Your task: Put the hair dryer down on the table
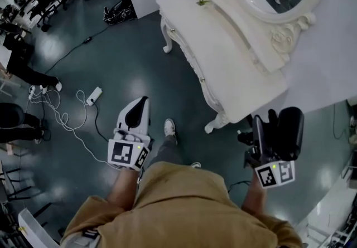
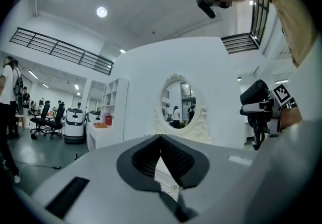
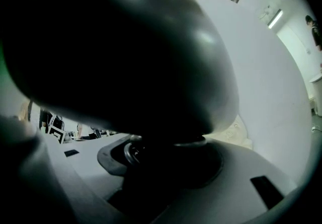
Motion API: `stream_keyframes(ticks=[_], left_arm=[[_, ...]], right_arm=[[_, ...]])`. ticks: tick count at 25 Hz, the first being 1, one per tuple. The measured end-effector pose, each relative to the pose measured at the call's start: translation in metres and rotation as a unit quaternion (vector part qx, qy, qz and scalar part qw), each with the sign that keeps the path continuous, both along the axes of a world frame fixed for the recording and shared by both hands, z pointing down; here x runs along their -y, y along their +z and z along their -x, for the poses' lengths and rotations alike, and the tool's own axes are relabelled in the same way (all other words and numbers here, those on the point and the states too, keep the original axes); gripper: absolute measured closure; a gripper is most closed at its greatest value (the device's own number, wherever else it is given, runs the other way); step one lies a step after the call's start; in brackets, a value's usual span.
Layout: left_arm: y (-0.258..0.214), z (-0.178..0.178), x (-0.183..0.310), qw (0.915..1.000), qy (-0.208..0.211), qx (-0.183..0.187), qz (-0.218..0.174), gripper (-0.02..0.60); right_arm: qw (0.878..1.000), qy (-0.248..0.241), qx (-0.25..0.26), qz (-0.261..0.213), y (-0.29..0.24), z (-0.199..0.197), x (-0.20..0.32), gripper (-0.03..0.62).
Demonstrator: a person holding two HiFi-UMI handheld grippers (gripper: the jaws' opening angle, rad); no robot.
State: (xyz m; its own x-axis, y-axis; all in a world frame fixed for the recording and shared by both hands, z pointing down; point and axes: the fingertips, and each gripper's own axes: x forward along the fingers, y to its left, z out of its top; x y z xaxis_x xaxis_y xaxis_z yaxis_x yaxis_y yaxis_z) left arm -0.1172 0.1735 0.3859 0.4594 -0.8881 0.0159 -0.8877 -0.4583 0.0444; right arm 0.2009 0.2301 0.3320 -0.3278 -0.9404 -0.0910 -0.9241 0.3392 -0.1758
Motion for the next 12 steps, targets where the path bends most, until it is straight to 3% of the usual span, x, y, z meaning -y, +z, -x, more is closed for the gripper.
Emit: stream_keyframes(ticks=[4, 12], left_arm=[[-0.007, -0.008, 0.082, 0.9996, 0.026, -0.006, -0.009, 0.577], [-0.019, 0.017, 0.226, 0.9965, 0.083, -0.005, -0.004, 0.577]], right_arm=[[0.999, 0.032, -0.002, 0.019, 0.01, -0.014, 0.061, 0.359], [0.999, 0.041, -0.005, -0.002, -0.027, 0.049, 0.199, 0.359]])
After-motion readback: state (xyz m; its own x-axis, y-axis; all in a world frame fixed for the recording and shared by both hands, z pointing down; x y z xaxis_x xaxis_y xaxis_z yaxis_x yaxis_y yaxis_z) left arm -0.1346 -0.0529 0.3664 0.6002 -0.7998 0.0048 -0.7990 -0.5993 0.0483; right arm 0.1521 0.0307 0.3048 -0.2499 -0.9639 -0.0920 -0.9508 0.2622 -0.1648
